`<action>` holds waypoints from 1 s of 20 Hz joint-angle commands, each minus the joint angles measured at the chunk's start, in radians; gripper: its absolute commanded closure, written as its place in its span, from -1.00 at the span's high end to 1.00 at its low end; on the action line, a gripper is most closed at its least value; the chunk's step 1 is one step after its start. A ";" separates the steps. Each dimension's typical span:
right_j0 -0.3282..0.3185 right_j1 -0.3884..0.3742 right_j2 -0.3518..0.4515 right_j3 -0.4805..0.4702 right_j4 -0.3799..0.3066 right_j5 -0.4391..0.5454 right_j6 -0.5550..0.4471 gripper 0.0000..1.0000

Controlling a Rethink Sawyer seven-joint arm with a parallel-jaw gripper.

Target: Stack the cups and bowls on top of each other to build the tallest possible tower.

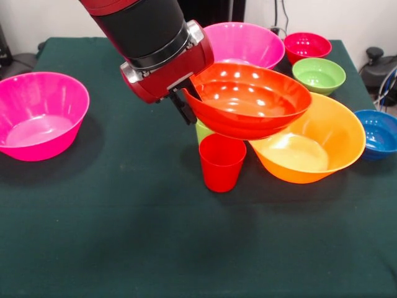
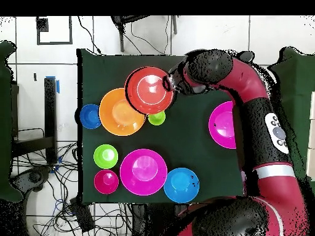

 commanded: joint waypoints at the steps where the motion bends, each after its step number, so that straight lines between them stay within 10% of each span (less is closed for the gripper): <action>1: 0.025 0.007 -0.032 0.085 -0.014 -0.023 0.089 -1.00; 20: 0.007 0.029 -0.045 0.061 -0.029 0.025 0.052 -1.00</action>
